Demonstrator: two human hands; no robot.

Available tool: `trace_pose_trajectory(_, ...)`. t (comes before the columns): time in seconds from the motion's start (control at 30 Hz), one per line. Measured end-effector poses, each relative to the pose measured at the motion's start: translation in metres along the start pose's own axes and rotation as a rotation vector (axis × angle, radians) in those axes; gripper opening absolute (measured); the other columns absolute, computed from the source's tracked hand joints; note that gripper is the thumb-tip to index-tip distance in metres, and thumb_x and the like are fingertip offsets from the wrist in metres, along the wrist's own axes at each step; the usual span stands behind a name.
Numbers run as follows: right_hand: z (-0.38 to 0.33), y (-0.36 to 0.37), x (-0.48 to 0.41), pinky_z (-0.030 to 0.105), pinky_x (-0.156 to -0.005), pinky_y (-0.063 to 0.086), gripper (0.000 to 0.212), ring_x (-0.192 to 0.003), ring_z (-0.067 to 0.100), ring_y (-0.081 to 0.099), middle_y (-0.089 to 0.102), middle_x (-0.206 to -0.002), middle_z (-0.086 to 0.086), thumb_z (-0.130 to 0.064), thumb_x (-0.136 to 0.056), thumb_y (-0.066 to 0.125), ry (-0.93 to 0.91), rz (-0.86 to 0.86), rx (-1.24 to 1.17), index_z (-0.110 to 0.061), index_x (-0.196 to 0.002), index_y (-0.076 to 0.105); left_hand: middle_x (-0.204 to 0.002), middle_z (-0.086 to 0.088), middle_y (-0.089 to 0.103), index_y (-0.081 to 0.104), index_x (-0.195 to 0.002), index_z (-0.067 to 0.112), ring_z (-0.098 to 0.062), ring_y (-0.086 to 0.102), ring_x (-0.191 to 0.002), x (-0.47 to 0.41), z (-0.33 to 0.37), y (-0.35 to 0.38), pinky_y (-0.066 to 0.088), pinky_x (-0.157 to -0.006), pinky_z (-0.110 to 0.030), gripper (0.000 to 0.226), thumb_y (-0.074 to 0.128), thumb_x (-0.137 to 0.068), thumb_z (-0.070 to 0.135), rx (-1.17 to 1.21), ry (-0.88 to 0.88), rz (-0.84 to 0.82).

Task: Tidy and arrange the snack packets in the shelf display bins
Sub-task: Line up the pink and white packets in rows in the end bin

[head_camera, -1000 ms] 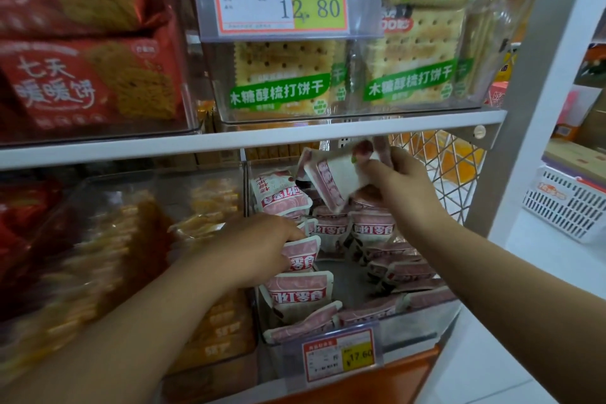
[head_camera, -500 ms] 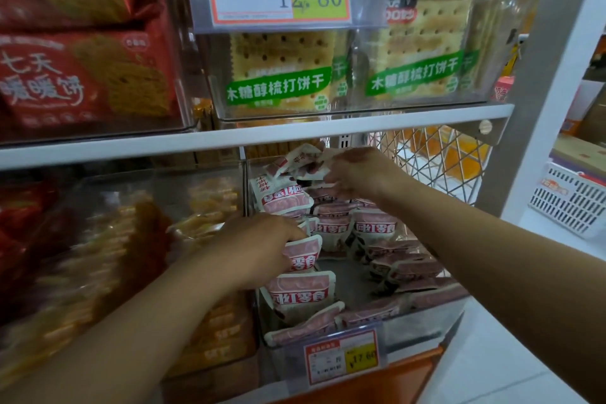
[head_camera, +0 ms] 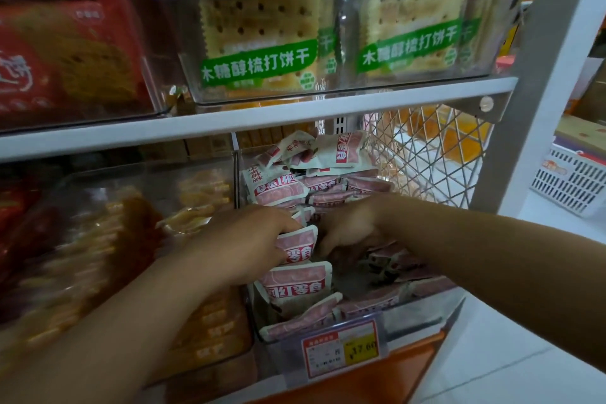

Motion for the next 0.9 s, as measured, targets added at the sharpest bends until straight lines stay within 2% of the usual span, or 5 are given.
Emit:
trace_pose_trajectory(0.1, 0.008, 0.001, -0.006, 0.024, -0.06, 0.052, 0.009, -0.066, 0.013, 0.057, 0.06, -0.077, 0.004, -0.001, -0.09, 0.052, -0.006, 0.004, -0.111, -0.009, -0.091, 0.056, -0.125, 0.012, 0.059, 0.061, -0.115, 0.035, -0.013, 0.053, -0.115, -0.001, 0.001, 0.001, 0.048, -0.091, -0.038, 0.029, 0.061, -0.087, 0.029, -0.011, 0.009, -0.002)
trace_pose_trajectory(0.3, 0.01, -0.005, -0.013, 0.04, -0.085, 0.052, 0.03, -0.096, 0.031, 0.062, 0.063, -0.111, 0.022, -0.007, -0.085, 0.062, 0.005, 0.106, 0.066, 0.006, -0.112, 0.058, -0.125, 0.011, 0.06, 0.061, -0.114, 0.033, -0.013, 0.055, -0.114, -0.002, -0.001, 0.002, 0.047, -0.092, -0.037, 0.03, 0.062, -0.085, 0.03, -0.012, 0.0, 0.002)
trace_pose_trajectory(0.6, 0.002, -0.015, -0.011, 0.038, -0.087, 0.052, 0.031, -0.095, 0.027, 0.063, 0.066, -0.109, 0.011, -0.023, -0.082, 0.065, -0.027, 0.272, 0.386, -0.008, -0.109, 0.066, -0.132, 0.014, 0.054, 0.059, -0.119, 0.033, -0.012, 0.049, -0.121, -0.002, 0.003, 0.001, 0.044, -0.097, -0.035, 0.033, 0.061, -0.087, 0.03, -0.018, 0.025, -0.003)
trace_pose_trajectory(0.77, -0.006, -0.021, 0.008, 0.023, -0.056, 0.049, 0.018, -0.059, 0.013, 0.061, 0.069, -0.078, 0.007, -0.012, -0.08, 0.056, -0.068, 0.306, 0.349, -0.004, -0.09, 0.067, -0.103, 0.008, 0.063, 0.061, -0.097, 0.03, -0.013, 0.058, -0.097, -0.002, -0.001, 0.001, 0.05, -0.081, -0.037, 0.012, 0.06, -0.084, 0.029, -0.024, 0.028, -0.01)
trace_pose_trajectory(0.9, -0.017, -0.046, 0.05, 0.025, -0.059, 0.042, 0.03, -0.051, 0.012, 0.051, 0.056, -0.049, -0.003, -0.019, -0.082, 0.057, -0.089, 0.513, 0.309, -0.011, -0.053, 0.057, -0.084, 0.004, 0.059, 0.05, -0.071, 0.027, -0.015, 0.057, -0.08, -0.001, 0.004, 0.0, 0.05, -0.072, -0.039, 0.017, 0.054, -0.088, 0.026, -0.05, 0.035, -0.02)
Point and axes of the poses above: each hand's wrist, its own x-axis away from the middle knuckle, its own y-axis out of the palm, z = x × y, the point moved 10 cm from there along -x, towards the middle knuckle
